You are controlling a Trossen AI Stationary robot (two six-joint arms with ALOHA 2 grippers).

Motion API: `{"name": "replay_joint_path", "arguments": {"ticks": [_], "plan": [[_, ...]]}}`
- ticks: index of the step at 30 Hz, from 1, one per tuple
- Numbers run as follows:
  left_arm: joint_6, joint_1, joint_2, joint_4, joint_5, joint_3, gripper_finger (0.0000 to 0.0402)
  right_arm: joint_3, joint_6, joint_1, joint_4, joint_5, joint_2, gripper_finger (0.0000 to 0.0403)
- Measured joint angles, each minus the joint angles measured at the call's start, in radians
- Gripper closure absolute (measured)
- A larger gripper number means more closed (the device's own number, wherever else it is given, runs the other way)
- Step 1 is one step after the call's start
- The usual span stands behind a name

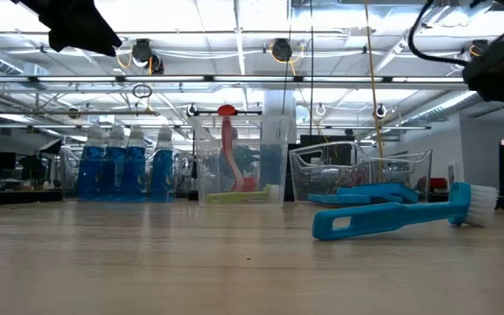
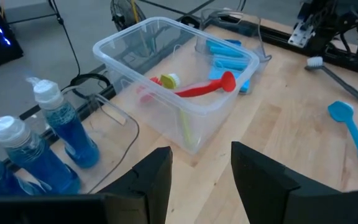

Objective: Pick & Place Kitchen Sink Supplies
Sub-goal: Put the gray dish brush into the large transparent bin

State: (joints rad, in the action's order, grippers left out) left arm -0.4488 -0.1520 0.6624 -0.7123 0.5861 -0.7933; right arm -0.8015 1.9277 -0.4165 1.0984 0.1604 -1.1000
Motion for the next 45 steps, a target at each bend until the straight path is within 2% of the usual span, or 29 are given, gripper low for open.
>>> {"name": "replay_joint_path", "arguments": {"ticks": [8, 12, 26, 30, 40, 45], "plan": [[-0.002, 0.0, 0.0, -0.002, 0.0, 0.0, 0.0236, 0.094, 0.109, -0.024, -0.097, -0.01, 0.0, 0.0234], [-0.006, 0.0, 0.0, -0.002, 0.0, 0.0, 0.0236, 0.148, 0.13, -0.024, -0.193, -0.057, 0.0, 0.0234], [-0.018, 0.0, 0.0, 0.004, -0.009, 0.0, 0.0236, 0.286, 0.178, -0.024, -0.391, -0.056, 0.0, 0.0237], [-0.02, 0.0, 0.0, 0.005, -0.01, 0.0, 0.0236, 0.294, 0.181, -0.024, -0.391, -0.055, 0.0, 0.026], [-0.02, 0.0, 0.0, 0.006, -0.009, 0.0, 0.0236, 0.294, 0.167, -0.024, -0.392, -0.056, 0.0, 0.0357], [-0.02, 0.0, 0.0, 0.006, -0.01, -0.001, 0.0236, 0.294, 0.148, -0.024, -0.405, -0.056, 0.0, 0.0361]]}}
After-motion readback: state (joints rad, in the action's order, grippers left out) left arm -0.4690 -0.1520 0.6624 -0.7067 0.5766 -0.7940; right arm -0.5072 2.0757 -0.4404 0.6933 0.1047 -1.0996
